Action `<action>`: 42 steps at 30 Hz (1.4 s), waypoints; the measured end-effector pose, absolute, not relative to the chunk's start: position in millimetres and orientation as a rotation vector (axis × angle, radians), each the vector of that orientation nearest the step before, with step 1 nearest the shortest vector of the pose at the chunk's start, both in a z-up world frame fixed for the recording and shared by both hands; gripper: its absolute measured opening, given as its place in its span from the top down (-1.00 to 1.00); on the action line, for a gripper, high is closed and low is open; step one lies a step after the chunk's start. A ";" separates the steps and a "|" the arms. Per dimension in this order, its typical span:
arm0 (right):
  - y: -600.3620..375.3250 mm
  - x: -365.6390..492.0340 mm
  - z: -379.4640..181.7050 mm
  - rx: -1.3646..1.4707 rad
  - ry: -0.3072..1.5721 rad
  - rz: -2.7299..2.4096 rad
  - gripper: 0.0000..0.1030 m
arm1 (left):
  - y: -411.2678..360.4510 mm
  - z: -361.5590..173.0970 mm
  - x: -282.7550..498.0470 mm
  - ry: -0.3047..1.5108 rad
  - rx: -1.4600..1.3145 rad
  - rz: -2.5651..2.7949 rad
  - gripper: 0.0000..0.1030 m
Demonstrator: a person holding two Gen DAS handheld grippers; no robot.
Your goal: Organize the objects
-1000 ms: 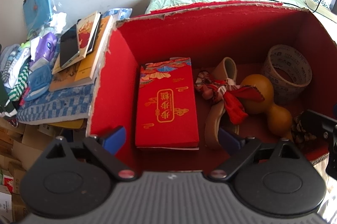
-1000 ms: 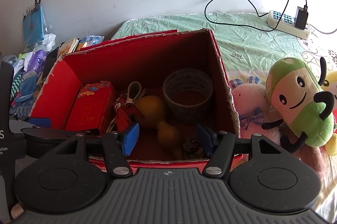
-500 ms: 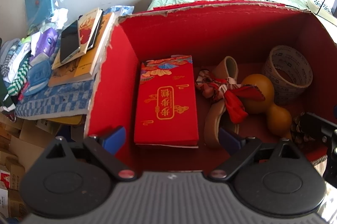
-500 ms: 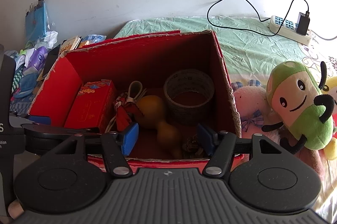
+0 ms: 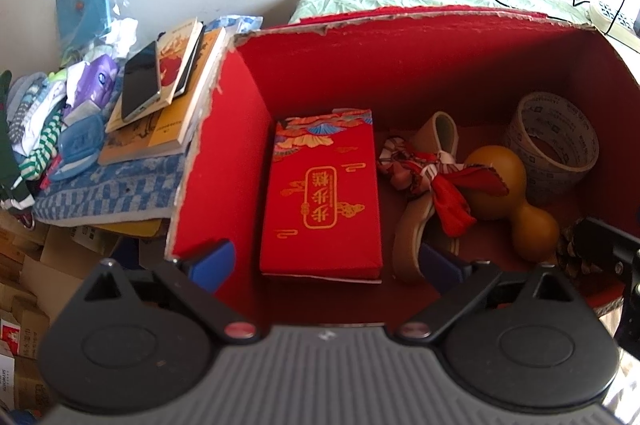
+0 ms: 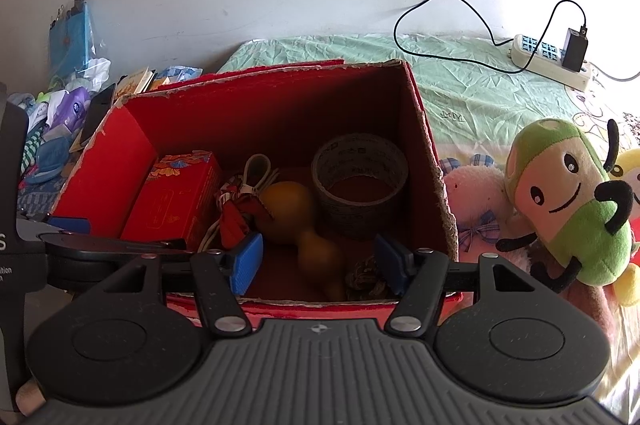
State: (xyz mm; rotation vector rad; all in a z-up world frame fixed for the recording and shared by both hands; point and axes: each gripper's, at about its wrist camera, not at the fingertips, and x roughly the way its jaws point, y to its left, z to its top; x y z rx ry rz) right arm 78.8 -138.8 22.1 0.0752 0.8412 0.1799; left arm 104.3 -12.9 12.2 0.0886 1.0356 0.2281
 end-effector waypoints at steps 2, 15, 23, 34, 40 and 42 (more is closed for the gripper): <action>-138.4 78.1 21.9 0.071 0.840 0.178 -0.26 | -12.7 12.2 104.0 1.033 0.088 0.228 -0.92; -132.9 68.9 15.8 0.039 0.752 0.178 -0.41 | -12.9 10.9 101.5 0.996 0.086 0.226 -0.96; -131.3 57.5 5.9 0.018 0.624 0.172 -0.41 | -13.8 10.0 97.0 0.949 0.082 0.228 -0.97; -130.1 53.8 3.6 0.012 0.584 0.163 -0.42 | -16.1 7.8 95.0 0.906 0.077 0.229 -0.98; -129.1 51.9 2.0 0.007 0.567 0.157 -0.42 | -15.9 7.0 94.1 0.894 0.079 0.230 -0.99; -128.7 51.3 1.7 0.005 0.561 0.155 -0.41 | -16.4 6.4 93.8 0.886 0.081 0.234 -0.99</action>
